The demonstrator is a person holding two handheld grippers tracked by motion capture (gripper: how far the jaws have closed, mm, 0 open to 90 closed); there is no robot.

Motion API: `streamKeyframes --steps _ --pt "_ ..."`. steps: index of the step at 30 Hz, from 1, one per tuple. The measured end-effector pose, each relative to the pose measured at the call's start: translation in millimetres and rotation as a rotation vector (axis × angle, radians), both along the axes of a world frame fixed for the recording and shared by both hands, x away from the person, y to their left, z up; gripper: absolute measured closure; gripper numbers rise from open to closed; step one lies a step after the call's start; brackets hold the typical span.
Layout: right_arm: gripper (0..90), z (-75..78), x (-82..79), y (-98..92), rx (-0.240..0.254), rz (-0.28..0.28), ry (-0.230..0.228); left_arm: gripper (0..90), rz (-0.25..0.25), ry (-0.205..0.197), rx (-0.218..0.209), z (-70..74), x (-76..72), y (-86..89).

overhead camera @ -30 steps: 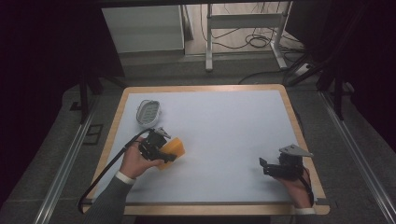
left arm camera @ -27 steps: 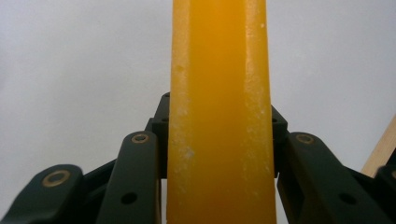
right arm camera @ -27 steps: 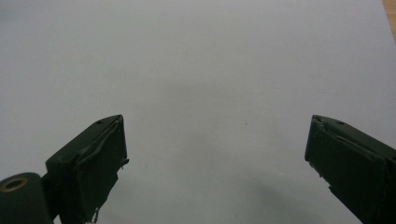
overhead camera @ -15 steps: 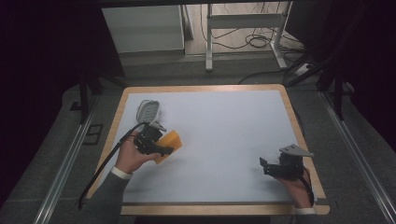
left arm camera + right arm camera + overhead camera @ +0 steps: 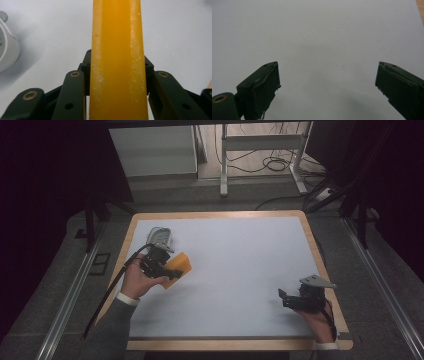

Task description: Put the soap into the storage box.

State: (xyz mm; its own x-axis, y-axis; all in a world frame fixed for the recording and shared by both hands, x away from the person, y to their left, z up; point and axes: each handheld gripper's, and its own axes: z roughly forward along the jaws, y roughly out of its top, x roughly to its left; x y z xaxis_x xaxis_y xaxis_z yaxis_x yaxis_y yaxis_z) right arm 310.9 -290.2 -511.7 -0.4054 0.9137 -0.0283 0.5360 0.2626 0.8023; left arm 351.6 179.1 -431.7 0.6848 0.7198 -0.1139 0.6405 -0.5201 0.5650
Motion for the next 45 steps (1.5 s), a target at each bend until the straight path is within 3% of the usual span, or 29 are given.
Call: streamKeyframes --steps 31,45 --pt "5.6 0.1 0.1 -1.1 0.004 -0.006 0.003 60.6 0.064 -0.026 -0.030 22.4 23.5 18.0" --pt "5.6 0.9 -0.2 -1.5 0.005 -0.008 -0.003 60.6 0.096 -0.020 -0.033 24.7 36.2 24.8"
